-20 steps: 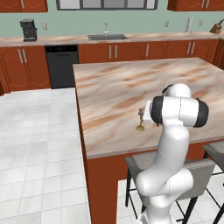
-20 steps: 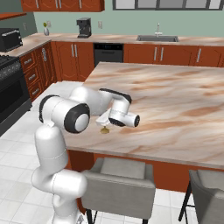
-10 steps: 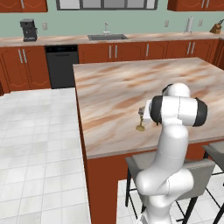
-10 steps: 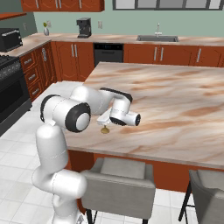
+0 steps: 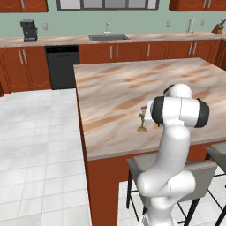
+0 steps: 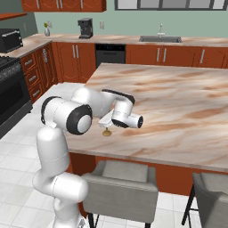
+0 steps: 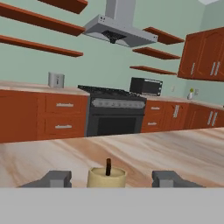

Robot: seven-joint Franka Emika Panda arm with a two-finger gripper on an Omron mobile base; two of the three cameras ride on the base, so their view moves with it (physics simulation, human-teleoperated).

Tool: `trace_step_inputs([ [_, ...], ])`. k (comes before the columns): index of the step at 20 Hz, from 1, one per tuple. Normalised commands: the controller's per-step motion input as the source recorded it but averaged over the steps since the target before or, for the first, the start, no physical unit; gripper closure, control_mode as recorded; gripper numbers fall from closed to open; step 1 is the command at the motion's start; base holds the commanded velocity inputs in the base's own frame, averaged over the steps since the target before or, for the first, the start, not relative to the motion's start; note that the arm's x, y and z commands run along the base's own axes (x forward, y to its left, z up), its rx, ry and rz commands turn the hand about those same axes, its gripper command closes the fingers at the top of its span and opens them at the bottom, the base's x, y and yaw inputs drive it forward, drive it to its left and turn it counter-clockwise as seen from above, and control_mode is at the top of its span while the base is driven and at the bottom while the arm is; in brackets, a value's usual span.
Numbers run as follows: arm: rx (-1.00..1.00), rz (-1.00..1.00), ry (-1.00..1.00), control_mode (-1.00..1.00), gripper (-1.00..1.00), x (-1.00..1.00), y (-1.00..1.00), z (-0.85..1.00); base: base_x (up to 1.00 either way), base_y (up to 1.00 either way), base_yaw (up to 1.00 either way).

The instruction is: Get the candle and the wine from the cabinet and move them to the dining counter.

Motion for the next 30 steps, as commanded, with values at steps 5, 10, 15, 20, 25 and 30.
trace_step_inputs([
  [5,0.00,0.00,0.00,-1.00,-1.00,0.00,0.00,0.01,0.00,0.00,0.00],
  [10,0.00,0.00,0.00,-1.00,-1.00,0.00,0.00,0.27,0.00,0.00,0.00],
  [15,0.00,0.00,0.00,-1.00,-1.00,-0.04,0.00,0.69,0.00,0.00,0.00],
  [20,0.00,-0.01,0.00,-1.00,-1.00,-0.05,0.00,0.81,0.00,0.00,0.00],
  [25,-0.02,-0.09,0.01,-1.00,-1.00,-0.37,0.00,0.87,0.00,0.00,0.00],
  [30,-0.03,-0.18,0.04,-1.00,-1.00,-0.54,0.00,0.78,0.00,0.00,0.00],
])
